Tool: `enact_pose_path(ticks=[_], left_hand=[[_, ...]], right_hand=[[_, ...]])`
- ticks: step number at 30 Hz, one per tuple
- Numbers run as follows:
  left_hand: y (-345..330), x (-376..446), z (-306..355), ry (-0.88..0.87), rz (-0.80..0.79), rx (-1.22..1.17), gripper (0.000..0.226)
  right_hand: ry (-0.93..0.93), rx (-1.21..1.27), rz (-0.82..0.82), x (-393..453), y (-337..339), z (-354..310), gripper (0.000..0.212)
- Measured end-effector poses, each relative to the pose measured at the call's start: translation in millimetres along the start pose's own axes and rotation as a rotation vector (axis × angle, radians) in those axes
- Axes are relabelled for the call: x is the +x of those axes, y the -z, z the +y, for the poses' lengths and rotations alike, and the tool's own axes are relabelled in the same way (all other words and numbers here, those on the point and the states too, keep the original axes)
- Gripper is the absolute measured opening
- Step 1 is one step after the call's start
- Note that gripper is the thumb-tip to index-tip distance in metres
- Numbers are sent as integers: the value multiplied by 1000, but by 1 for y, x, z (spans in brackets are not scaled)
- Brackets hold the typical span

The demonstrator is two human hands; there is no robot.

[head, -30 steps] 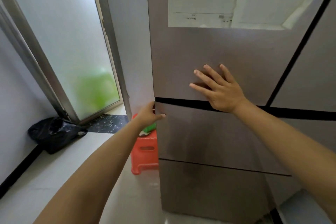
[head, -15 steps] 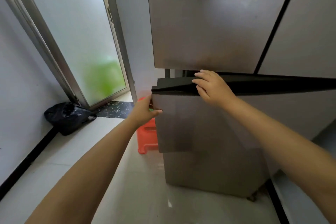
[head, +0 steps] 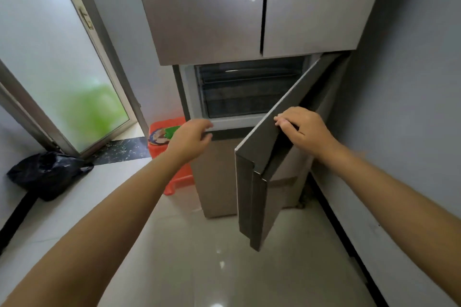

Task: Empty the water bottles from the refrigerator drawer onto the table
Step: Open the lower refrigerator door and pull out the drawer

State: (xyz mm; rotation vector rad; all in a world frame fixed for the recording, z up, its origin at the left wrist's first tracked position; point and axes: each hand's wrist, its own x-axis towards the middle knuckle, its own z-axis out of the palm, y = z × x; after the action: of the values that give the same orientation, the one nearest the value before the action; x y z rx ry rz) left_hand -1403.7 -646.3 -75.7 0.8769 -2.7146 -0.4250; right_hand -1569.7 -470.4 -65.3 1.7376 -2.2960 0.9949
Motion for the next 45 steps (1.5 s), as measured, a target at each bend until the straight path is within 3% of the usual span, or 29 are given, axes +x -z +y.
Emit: enact_pose_path(ticks=[4,8,10,13,15,20,26,28,31,33,35,38,40,42,45], left_hand=[[-20,21,92,-208,-14,-4,35],[-53,36,193,-417,-33,-38,37],[-72,39,244,-501,-69,-54,40],[-103,47,319,-580,-108,-36,47],[-125,53,362,-638,-143,24,51],[-166,70,437,-678,-170,132,51],[-189,92,491,-629,-133,181,61],[-190,98,493,-655,-120,199,60],[-186,101,481,-656,-116,231,57],[-182,102,462,-527,-87,224,56],[-180,106,427,-330,-82,201,55],[-173,111,347,-82,-100,225,45],[-160,117,290,49,-121,249,41],[-140,124,240,152,-137,284,38],[-107,137,171,241,-176,335,33]], right_hand=[[-288,360,-24,-55,68,29,55],[-524,419,-54,-119,136,71,35],[-561,310,-166,-152,170,87,25],[-517,-138,-444,-193,212,121,54],[-555,-433,-515,-211,230,140,63],[-697,-804,-409,-239,253,187,56],[-798,-849,-219,-240,271,237,59],[-689,-897,-44,-238,271,253,57],[-746,-821,0,-236,266,259,31],[-694,-825,105,-224,265,251,10],[-602,-824,173,-208,255,250,6],[-448,-784,119,-166,217,249,20],[-343,-723,71,-124,182,243,17],[-236,-708,19,-80,143,233,14],[-140,-625,-50,-12,80,212,27]])
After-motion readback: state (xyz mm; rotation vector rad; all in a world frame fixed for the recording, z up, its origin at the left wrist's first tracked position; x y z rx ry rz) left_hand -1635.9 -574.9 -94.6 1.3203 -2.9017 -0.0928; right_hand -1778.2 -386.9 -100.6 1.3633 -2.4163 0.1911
